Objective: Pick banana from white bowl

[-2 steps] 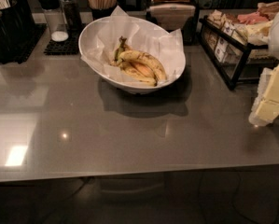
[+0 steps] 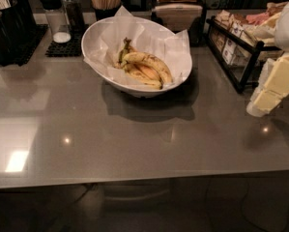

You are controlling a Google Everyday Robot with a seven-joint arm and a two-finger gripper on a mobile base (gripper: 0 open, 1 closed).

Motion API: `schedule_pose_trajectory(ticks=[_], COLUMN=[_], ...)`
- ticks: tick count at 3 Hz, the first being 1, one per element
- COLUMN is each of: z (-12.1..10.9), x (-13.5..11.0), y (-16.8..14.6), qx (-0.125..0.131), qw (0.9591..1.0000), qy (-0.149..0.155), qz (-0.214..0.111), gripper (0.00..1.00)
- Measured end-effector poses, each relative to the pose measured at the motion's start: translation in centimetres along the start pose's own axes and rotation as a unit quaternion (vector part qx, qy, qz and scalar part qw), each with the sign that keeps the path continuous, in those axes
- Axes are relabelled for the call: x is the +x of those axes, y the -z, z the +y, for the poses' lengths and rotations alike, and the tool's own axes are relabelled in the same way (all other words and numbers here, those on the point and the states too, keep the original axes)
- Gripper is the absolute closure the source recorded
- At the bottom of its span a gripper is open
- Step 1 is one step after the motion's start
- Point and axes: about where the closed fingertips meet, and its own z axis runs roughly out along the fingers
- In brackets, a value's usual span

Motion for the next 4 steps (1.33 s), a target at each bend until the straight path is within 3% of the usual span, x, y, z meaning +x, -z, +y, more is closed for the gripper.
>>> schedule_pose_trajectory(ticks=[1, 2, 3, 4], z=[-4.8, -6.2, -6.2, -7.6], x=[-3.6, -4.6, -4.4, -7.4], y=[-0.6, 1.3, 0.8, -2.0], qx=[0.004, 0.024, 0.023, 0.009], qw=[0.9960, 0.9939, 0.9931, 0.9884], qy=[-0.034, -0.031, -0.043, -0.059], qz=[-0.082, -0.103, -0.107, -0.140], gripper=[0.00, 0.00, 0.00, 0.00])
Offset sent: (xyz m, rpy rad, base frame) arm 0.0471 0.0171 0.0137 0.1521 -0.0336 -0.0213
